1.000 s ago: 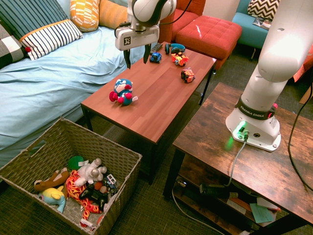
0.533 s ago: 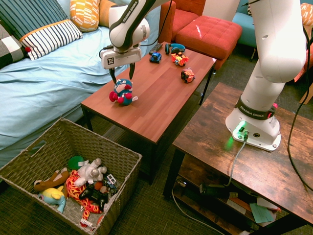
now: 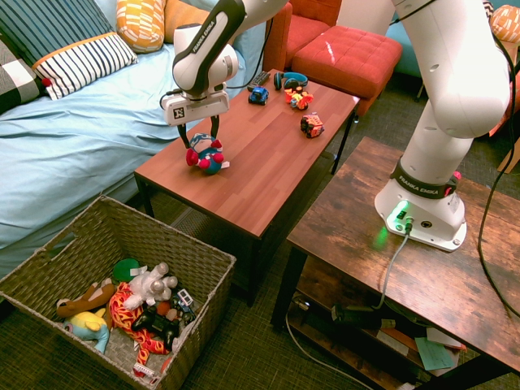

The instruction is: Put the stuffed toy in the basket

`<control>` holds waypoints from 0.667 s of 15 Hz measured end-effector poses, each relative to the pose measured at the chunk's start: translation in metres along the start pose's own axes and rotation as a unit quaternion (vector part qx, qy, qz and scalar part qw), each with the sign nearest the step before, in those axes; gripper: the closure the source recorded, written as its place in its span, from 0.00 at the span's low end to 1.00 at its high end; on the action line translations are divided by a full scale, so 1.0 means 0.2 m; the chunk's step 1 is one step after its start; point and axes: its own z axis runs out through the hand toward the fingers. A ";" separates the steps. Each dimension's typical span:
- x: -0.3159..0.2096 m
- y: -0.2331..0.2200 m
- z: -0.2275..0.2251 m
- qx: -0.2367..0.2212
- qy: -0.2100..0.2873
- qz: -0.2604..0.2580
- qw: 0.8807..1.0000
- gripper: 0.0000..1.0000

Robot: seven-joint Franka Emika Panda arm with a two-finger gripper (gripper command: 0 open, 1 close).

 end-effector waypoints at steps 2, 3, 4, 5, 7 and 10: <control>0.00 0.00 0.00 -0.001 0.000 -0.003 1.000 1.00; 0.00 0.00 0.00 -0.001 0.000 -0.005 1.000 1.00; 0.01 0.01 0.00 -0.001 0.000 -0.007 1.000 1.00; 0.01 0.01 0.00 -0.002 -0.001 -0.009 1.000 1.00; 0.01 0.01 0.00 -0.002 -0.002 -0.013 1.000 1.00; -0.02 -0.01 -0.03 -0.001 -0.001 -0.035 0.999 1.00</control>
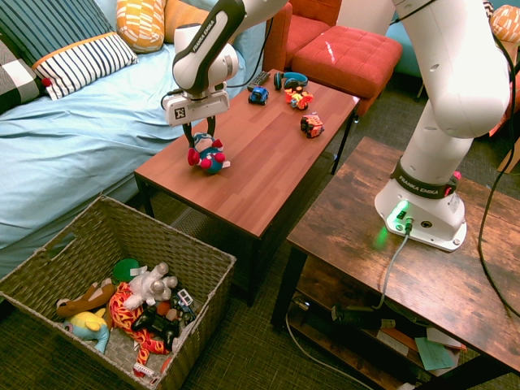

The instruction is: Put the stuffed toy in the basket

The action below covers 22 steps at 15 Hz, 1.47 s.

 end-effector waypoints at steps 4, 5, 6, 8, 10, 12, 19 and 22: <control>-0.30 -0.14 -0.23 0.016 0.019 -0.073 0.997 1.00; -0.42 -0.19 -0.29 0.021 0.023 -0.095 0.995 1.00; -0.55 -0.23 -0.33 0.025 0.024 -0.117 0.993 1.00; -0.82 -0.30 -0.35 0.027 0.024 -0.155 0.987 1.00; -1.06 -0.39 -0.31 0.031 0.024 -0.184 0.982 1.00; -1.29 -0.48 -0.18 0.033 0.015 -0.206 0.978 1.00; -1.60 -0.66 0.36 0.020 0.005 -0.225 0.974 0.00; -1.63 -0.67 0.47 0.006 0.002 -0.225 0.974 0.00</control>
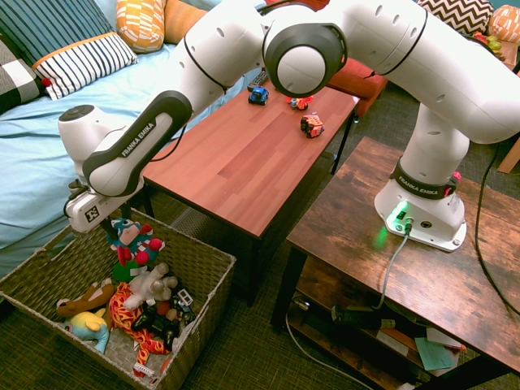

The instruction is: Put the stuffed toy in the basket

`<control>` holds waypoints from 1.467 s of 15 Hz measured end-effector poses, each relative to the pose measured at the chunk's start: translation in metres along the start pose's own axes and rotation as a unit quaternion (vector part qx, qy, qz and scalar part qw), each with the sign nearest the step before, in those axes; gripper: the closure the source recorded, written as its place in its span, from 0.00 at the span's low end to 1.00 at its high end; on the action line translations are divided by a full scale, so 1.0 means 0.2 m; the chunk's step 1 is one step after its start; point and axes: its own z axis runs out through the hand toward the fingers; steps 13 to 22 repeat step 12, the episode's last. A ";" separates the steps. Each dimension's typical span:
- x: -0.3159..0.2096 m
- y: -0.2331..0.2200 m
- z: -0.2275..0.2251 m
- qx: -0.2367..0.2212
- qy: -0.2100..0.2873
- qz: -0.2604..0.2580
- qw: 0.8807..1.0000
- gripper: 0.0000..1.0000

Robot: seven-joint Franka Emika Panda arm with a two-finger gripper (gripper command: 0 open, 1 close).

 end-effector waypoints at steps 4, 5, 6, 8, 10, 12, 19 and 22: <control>-0.03 -0.03 0.05 -0.005 0.000 0.003 1.000 0.00; -0.02 -0.03 0.06 -0.006 0.002 0.005 1.000 0.00; 0.00 -0.03 0.07 -0.006 0.004 0.007 1.000 0.00; 0.02 -0.04 0.07 -0.007 0.008 0.010 1.000 0.00; 0.02 -0.05 0.06 -0.009 0.007 0.010 1.000 0.00; 0.00 -0.07 0.04 -0.010 0.007 0.011 1.000 0.00; 0.00 -0.07 0.04 -0.010 0.007 0.011 1.000 0.00; 0.00 -0.07 0.04 -0.010 0.007 0.011 1.000 0.00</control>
